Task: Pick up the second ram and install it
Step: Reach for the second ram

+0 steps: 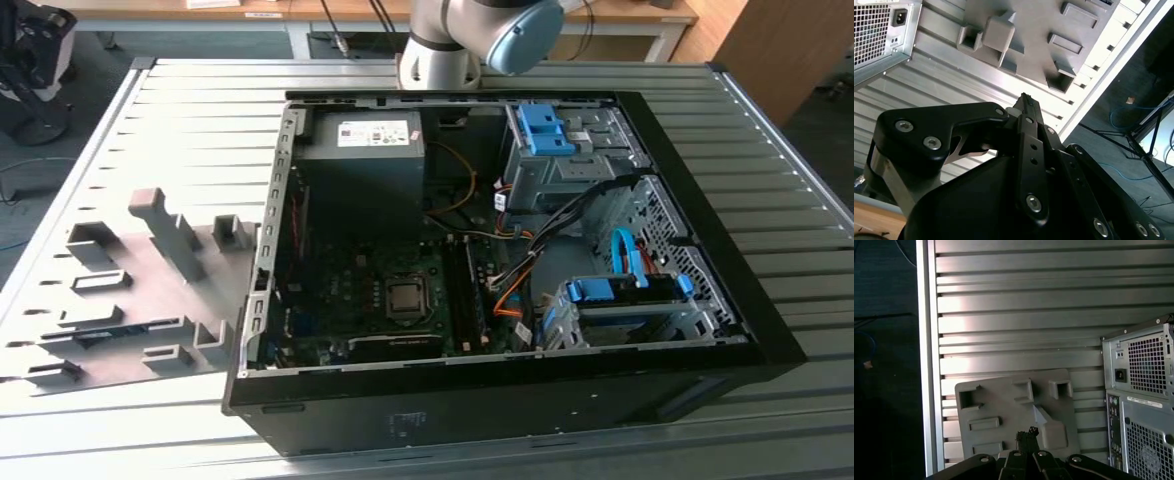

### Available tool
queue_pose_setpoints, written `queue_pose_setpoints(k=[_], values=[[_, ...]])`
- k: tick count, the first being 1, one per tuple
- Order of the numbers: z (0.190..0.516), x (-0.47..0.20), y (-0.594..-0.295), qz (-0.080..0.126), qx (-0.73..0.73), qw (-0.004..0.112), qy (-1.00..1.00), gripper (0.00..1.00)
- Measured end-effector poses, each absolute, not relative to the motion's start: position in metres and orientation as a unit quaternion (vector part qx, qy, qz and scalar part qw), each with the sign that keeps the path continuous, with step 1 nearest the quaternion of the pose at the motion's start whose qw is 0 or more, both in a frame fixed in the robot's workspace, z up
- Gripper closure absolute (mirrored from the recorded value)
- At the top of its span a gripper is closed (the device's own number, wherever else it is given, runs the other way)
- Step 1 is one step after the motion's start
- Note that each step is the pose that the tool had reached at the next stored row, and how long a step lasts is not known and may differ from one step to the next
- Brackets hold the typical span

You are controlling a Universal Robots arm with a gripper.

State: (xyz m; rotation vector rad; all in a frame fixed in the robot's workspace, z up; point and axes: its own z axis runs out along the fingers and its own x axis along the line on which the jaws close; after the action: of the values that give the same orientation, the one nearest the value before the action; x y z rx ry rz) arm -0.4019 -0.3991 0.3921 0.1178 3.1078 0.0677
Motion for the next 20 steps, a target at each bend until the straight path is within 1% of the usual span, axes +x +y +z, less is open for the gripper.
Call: queue_pose_setpoints(k=[12, 20], values=[[0.391, -0.433, -0.399, 0.022, 0.038, 0.015, 0.999, 0.9], [0.391, -0.434, -0.399, 0.022, 0.038, 0.015, 0.999, 0.9]])
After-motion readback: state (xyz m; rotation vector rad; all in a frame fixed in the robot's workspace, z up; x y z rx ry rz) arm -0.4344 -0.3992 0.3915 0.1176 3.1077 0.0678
